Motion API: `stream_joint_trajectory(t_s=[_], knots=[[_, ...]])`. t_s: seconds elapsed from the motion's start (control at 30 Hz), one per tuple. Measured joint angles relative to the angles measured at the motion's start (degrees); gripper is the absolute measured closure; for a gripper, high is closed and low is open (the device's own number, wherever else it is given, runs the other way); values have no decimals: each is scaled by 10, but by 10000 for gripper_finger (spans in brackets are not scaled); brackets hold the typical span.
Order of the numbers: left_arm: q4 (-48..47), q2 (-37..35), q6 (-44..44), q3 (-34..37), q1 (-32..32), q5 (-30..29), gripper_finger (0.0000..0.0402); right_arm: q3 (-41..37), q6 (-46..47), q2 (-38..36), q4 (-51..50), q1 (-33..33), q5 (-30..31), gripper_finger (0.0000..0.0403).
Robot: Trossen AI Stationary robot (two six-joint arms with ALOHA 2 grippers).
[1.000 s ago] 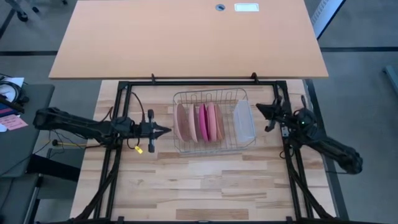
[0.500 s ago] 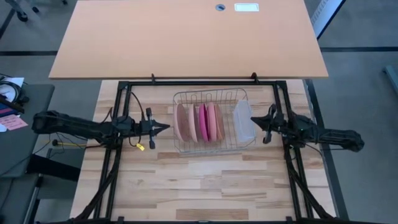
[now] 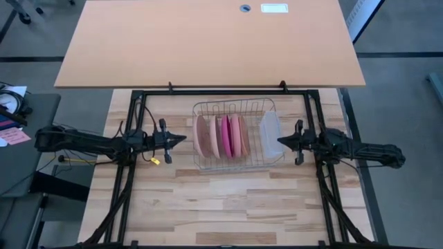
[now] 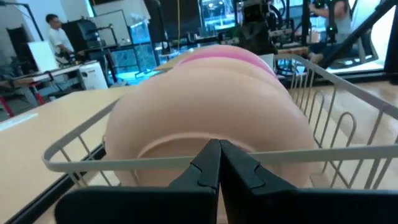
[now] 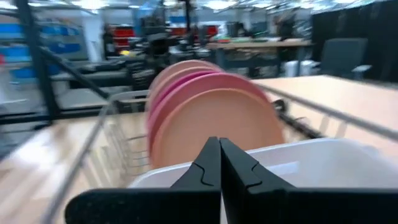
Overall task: Sort dishes
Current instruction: Return to Home Position
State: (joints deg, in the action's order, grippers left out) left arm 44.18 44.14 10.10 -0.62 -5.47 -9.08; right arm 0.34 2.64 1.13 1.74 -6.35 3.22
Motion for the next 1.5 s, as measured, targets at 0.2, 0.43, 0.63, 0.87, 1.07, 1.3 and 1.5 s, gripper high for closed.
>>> stream_joint_trajectory(t_s=[0.2,0.43,0.63,0.87,1.07,1.3,1.5], knots=[[-8,0,-8,0,-8,9,401,0,-1,0,1,0,-12,403],[-18,0,-20,1,-8,69,401,0,-1,0,-5,0,-33,403],[-12,-2,-20,2,-8,69,401,0,-5,0,-3,0,-52,403],[-36,-61,-14,2,-8,59,401,-1,-10,0,-1,0,-65,403],[-118,-140,-20,2,-8,52,401,-1,-12,0,-1,-1,-66,403],[-204,-231,-24,2,-8,52,401,-1,-11,0,-2,-1,-66,403],[-279,-310,-22,2,-8,45,401,-1,-2,0,-2,0,-74,403]])
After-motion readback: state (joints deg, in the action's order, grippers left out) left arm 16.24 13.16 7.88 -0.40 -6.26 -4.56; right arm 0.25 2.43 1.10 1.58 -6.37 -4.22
